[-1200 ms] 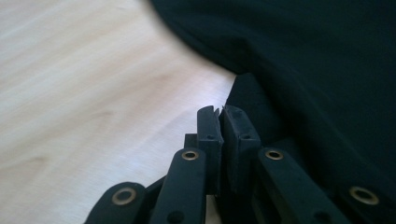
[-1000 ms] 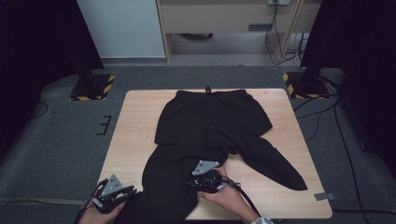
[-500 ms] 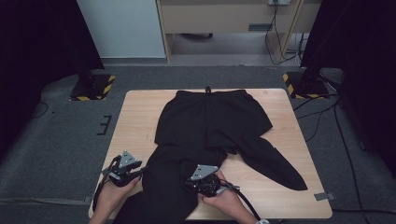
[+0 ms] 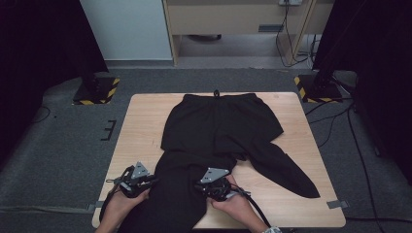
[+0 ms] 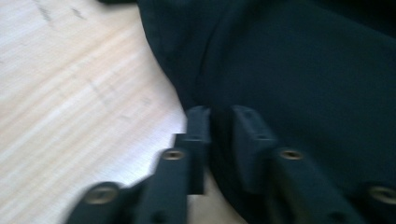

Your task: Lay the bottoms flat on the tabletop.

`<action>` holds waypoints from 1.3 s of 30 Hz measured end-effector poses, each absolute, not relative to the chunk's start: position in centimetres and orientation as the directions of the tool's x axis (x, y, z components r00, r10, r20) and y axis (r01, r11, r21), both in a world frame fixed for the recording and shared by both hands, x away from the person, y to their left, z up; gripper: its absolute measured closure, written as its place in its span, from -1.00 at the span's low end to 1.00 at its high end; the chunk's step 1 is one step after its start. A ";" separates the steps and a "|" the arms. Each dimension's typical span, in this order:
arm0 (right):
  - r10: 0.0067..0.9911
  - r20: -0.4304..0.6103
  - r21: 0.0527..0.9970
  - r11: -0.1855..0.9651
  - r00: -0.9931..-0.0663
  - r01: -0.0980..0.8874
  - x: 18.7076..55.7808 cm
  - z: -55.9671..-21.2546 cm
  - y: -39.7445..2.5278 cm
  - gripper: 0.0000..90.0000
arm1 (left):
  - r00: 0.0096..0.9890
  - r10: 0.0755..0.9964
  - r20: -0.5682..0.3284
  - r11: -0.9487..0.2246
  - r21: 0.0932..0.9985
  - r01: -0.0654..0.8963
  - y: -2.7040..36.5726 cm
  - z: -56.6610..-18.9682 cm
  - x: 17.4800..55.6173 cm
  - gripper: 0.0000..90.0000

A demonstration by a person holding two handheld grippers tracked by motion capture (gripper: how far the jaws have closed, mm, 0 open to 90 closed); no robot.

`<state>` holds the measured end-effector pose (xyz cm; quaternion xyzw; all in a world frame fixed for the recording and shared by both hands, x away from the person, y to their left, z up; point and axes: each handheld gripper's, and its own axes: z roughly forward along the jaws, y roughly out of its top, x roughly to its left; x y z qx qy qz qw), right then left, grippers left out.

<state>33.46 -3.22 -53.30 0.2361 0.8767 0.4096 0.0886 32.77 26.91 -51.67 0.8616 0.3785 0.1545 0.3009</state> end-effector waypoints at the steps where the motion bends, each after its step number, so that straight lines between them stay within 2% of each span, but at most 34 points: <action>1: 0.493 0.040 0.760 0.550 -0.869 0.347 33.5 -53.3 -3.3 0.72 | 0.677 0.735 0.041 -0.548 0.624 0.558 26.7 -51.5 32.6 0.82; 2: 0.501 0.036 0.762 0.546 -0.865 0.348 33.6 -53.2 -3.4 0.72 | 0.684 0.729 0.037 -0.553 0.620 0.556 26.6 -51.5 32.5 0.94; 4: 0.505 0.039 0.764 0.541 -0.862 0.351 33.7 -53.1 -3.5 0.73 | 0.706 0.708 0.022 -0.569 0.610 0.551 26.2 -51.4 32.3 0.96; 7: 0.507 0.034 0.763 0.543 -0.861 0.350 33.8 -53.0 -3.8 0.77 | 0.725 0.689 0.010 -0.584 0.601 0.546 25.6 -51.1 31.6 0.97; 14: 0.548 0.037 0.756 0.532 -0.836 0.382 34.9 -53.0 -5.0 0.77 | 0.740 0.665 -0.100 -0.528 0.638 0.561 25.1 -49.7 30.7 0.96; 20: 0.553 0.041 0.753 0.530 -0.832 0.390 35.3 -53.3 -5.2 0.74 | 0.768 0.634 -0.093 -0.565 0.622 0.542 23.3 -49.8 30.2 0.96; 22: 0.559 0.040 0.755 0.526 -0.828 0.392 35.4 -53.3 -5.2 0.73 | 0.775 0.621 -0.116 -0.563 0.622 0.544 23.0 -49.9 30.0 0.96; 28: 0.561 0.040 0.751 0.530 -0.827 0.395 35.3 -53.2 -5.1 0.55 | 0.732 0.681 -0.010 -0.568 0.624 0.537 24.0 -50.1 30.3 0.91; 29: 0.564 0.041 0.752 0.526 -0.825 0.397 35.3 -53.1 -5.1 0.50 | 0.724 0.690 -0.001 -0.562 0.629 0.537 24.3 -50.1 30.4 0.86; 32: 0.570 0.044 0.755 0.518 -0.820 0.401 35.2 -52.9 -5.2 0.36 | 0.697 0.717 0.022 -0.531 0.666 0.525 25.3 -49.9 30.2 0.47; 33: 0.570 0.047 0.755 0.518 -0.820 0.403 35.2 -52.9 -5.2 0.35 | 0.693 0.720 0.037 -0.528 0.677 0.512 25.8 -49.7 30.0 0.39; 39: 0.569 0.052 0.749 0.521 -0.821 0.409 35.2 -53.0 -5.2 0.30 | 0.680 0.732 0.044 -0.517 0.686 0.512 29.5 -50.1 28.7 0.46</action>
